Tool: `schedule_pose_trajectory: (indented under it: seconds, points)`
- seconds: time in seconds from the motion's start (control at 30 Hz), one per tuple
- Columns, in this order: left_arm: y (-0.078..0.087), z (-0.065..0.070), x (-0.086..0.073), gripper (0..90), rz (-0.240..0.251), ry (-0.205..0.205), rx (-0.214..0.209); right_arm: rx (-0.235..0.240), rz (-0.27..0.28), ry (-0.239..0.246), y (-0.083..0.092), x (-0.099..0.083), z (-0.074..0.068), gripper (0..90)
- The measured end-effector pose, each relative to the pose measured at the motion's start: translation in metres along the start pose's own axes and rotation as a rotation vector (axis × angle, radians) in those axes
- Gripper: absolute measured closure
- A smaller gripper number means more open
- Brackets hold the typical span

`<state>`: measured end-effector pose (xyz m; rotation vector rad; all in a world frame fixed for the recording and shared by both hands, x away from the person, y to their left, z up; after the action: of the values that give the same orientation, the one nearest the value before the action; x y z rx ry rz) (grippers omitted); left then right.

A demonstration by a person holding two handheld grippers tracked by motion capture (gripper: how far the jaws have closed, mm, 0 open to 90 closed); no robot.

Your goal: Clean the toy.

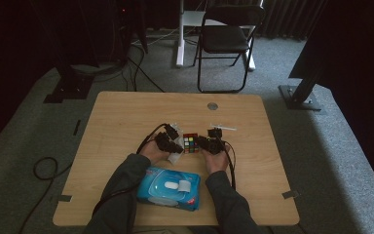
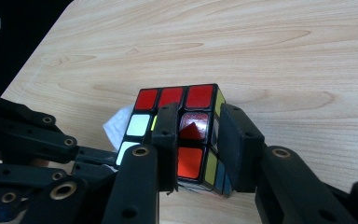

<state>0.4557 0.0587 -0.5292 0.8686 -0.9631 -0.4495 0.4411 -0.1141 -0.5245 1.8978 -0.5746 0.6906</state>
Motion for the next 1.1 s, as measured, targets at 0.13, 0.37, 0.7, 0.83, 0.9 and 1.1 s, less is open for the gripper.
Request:
schedule_pose_trajectory:
  seconds: [0.13, 0.37, 0.7, 0.83, 0.9, 1.1]
  points:
    - [-0.005, 0.0, 0.001, 86.5, -0.041, -0.014, 0.011, -0.001, 0.001, -0.002, 0.0, 0.0, 0.0, 69.3]
    - [-0.014, -0.004, 0.001, 86.1, -0.067, -0.003, 0.026, -0.004, 0.003, -0.008, 0.0, 0.0, 0.0, 69.4]
    - [0.008, -0.008, -0.006, 86.2, 0.0, 0.009, 0.038, 0.001, 0.002, -0.009, -0.001, 0.0, 0.0, 69.3]
    - [0.022, -0.009, -0.008, 86.3, 0.038, 0.011, 0.046, -0.003, 0.002, -0.009, -0.001, 0.0, 0.0, 69.3]
    - [0.027, -0.009, -0.009, 86.3, 0.055, 0.012, 0.046, -0.005, 0.001, -0.009, -0.001, 0.001, 0.0, 69.2]
    - [0.036, -0.009, -0.013, 86.3, 0.088, 0.015, 0.045, -0.015, -0.018, -0.006, 0.0, 0.002, 0.0, 65.0]
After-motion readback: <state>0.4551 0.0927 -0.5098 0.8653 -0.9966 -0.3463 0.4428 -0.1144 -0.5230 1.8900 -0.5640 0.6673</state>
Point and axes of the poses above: each handheld gripper's, and its own axes: y roughly backward along the jaws, x roughly out of its top, z roughly to its right, the point moved 3 cm from there along -y, roughly forward along the jaws, and after that the axes turned 8 degrees about -x, right-handed, at the moved point
